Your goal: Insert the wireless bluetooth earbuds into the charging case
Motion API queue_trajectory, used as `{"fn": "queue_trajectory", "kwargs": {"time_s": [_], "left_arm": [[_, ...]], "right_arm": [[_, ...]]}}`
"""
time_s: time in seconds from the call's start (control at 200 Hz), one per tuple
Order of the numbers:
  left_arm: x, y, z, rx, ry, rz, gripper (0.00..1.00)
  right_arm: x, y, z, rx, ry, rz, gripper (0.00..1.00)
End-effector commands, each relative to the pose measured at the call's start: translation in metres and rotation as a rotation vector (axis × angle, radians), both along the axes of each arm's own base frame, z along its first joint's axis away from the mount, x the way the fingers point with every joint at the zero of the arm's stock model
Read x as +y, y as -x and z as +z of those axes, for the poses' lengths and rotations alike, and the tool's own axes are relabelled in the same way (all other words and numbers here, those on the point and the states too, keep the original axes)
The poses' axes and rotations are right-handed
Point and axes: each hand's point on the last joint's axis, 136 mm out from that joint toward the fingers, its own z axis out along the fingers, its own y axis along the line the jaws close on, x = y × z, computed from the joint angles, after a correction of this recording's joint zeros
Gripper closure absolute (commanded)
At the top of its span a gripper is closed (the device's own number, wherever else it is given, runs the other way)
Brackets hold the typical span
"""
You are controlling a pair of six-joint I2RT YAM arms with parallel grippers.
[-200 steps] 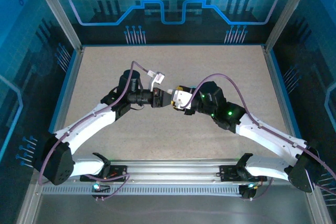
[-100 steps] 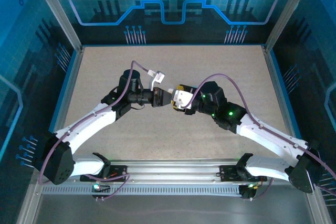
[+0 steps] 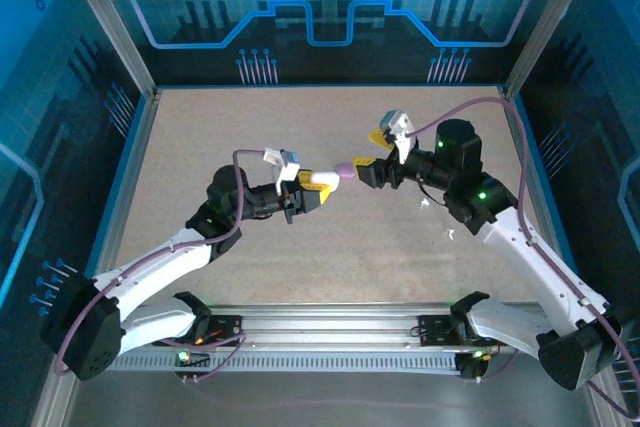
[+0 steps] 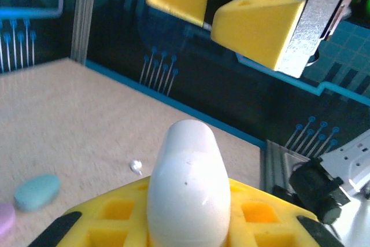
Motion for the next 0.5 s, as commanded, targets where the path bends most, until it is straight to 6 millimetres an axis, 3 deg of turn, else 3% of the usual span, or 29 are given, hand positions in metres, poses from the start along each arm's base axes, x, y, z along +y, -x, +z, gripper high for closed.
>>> {"fn": "queue_trajectory", "kwargs": {"time_s": [0.0, 0.495], "left_arm": [[0.005, 0.000, 0.036, -0.250, 0.072, 0.051, 0.78], [-0.002, 0.000, 0.042, -0.272, 0.168, 0.036, 0.79]], "right_arm": [[0.010, 0.016, 0.003, 0.225, -0.104, 0.087, 0.31], [0.033, 0.025, -0.002, 0.406, -0.120, 0.236, 0.31]]}}
